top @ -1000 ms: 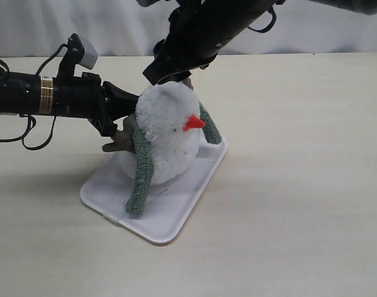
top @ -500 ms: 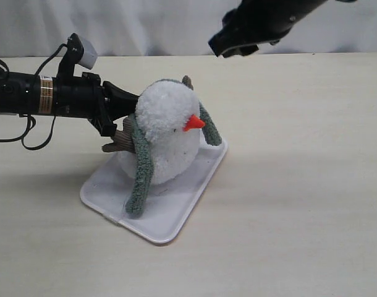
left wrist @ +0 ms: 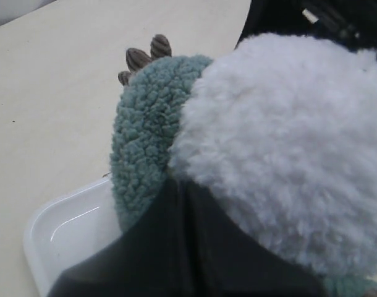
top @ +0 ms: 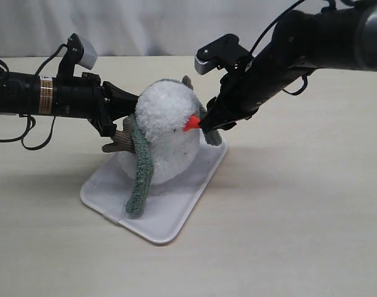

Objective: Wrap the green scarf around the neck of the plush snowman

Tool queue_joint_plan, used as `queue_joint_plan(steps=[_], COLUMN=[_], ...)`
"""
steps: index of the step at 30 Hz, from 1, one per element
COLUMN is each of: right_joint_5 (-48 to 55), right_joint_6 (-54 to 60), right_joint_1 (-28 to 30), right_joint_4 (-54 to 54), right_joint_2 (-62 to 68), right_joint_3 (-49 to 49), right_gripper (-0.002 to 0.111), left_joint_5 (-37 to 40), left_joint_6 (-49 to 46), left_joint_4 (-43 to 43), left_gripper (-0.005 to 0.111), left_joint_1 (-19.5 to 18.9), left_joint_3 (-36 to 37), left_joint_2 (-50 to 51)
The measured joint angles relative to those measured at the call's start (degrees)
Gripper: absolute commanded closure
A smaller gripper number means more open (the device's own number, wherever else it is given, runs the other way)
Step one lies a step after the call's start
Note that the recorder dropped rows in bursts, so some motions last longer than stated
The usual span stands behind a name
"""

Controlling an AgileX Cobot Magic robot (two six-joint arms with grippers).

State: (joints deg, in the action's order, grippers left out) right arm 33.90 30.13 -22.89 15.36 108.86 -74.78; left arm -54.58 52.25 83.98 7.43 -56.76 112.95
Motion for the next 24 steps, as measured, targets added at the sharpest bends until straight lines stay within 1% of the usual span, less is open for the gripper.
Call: queue_joint_plan(steps=[6, 8, 9, 11, 13, 14, 24], right_joint_5=[-7.3, -9.0, -9.8, -10.8, -11.1, -11.1, -7.0], right_joint_6=[0.6, 0.6, 0.6, 0.6, 0.6, 0.6, 2.5], right_joint_1=[0.0, 0.0, 0.0, 0.0, 0.0, 0.0, 0.0], right_joint_4=[0.3, 0.8, 1.1, 1.5, 1.5, 1.5, 0.4], right_joint_2=[3.9, 4.8, 5.1, 6.1, 6.7, 7.1, 7.4], right_joint_3=[0.0, 0.0, 0.0, 0.0, 0.0, 0.0, 0.0], right_gripper=[0.062, 0.064, 0.068, 0.082, 0.101, 0.104, 0.104], left_joint_5=[0.0, 0.0, 0.0, 0.1, 0.4, 0.5, 1.1], left_joint_6=[0.0, 0.0, 0.0, 0.0, 0.0, 0.0, 0.0], left_joint_4=[0.0, 0.0, 0.0, 0.0, 0.0, 0.0, 0.0], left_gripper=[0.107, 0.107, 0.107, 0.107, 0.107, 0.107, 0.107], left_joint_1=[0.0, 0.0, 0.0, 0.0, 0.0, 0.0, 0.0], left_joint_3=[0.0, 0.0, 0.0, 0.0, 0.0, 0.0, 0.0], left_joint_2=[0.0, 0.0, 0.0, 0.0, 0.0, 0.0, 0.0])
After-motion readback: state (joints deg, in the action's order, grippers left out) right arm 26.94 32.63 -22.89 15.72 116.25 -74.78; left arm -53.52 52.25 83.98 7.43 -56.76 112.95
